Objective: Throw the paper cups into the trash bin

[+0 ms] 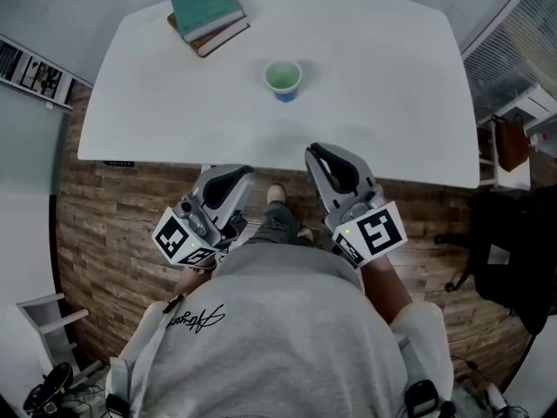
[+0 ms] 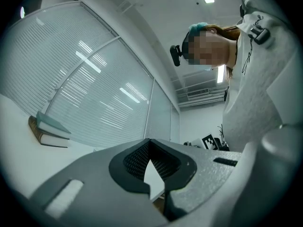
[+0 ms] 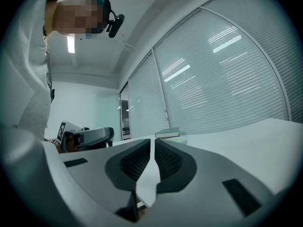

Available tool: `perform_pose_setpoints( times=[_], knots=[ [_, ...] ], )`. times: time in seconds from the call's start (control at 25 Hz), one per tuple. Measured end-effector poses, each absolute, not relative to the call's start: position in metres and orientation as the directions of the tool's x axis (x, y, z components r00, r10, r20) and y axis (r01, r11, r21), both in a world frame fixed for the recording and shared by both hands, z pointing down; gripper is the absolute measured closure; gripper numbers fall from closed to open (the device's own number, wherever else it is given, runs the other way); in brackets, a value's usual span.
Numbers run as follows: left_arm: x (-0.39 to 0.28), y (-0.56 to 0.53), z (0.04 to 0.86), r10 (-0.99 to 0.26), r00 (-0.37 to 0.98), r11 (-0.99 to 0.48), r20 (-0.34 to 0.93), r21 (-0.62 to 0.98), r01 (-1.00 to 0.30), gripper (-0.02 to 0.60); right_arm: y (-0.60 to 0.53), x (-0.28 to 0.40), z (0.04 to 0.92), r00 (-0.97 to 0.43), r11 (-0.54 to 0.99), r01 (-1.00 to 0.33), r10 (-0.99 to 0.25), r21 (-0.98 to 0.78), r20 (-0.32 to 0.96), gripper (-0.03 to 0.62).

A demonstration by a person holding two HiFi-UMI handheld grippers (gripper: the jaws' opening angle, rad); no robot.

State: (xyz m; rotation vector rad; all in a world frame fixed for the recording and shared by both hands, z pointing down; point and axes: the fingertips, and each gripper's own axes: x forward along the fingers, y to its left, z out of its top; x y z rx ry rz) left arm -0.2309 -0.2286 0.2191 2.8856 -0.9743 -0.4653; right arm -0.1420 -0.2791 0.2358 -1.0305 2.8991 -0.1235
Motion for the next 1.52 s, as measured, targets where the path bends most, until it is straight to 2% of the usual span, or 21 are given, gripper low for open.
perform_pose_setpoints(
  times=[0.32, 0.6, 0.92, 1.52],
  knots=[
    [-0.246, -0.264, 0.217, -0.602, 0.755, -0.798, -0.262, 0.162, -0.580, 0.578, -0.323, -0.153, 0.249, -0.763, 0.759, -0.646, -0.645, -0.083, 0.042, 0.572],
    [-0.260, -0.278, 0.222, -0.624, 0.741, -0.782, -0.247, 0.185, -0.596, 0.578, -0.355, -0.158, 0.265, -0.746, 0.741, -0.665, -0.657, -0.086, 0.107, 0.443],
    [-0.274, -0.286, 0.228, -0.640, 0.732, -0.769, -0.234, 0.189, -0.611, 0.578, -0.380, -0.173, 0.275, -0.742, 0.739, -0.669, -0.658, -0.082, 0.125, 0.351],
    [-0.299, -0.310, 0.231, -0.661, 0.713, -0.750, -0.235, 0.193, -0.633, 0.578, -0.413, -0.192, 0.301, -0.708, 0.710, -0.698, -0.668, -0.088, 0.229, 0.315]
  ],
)
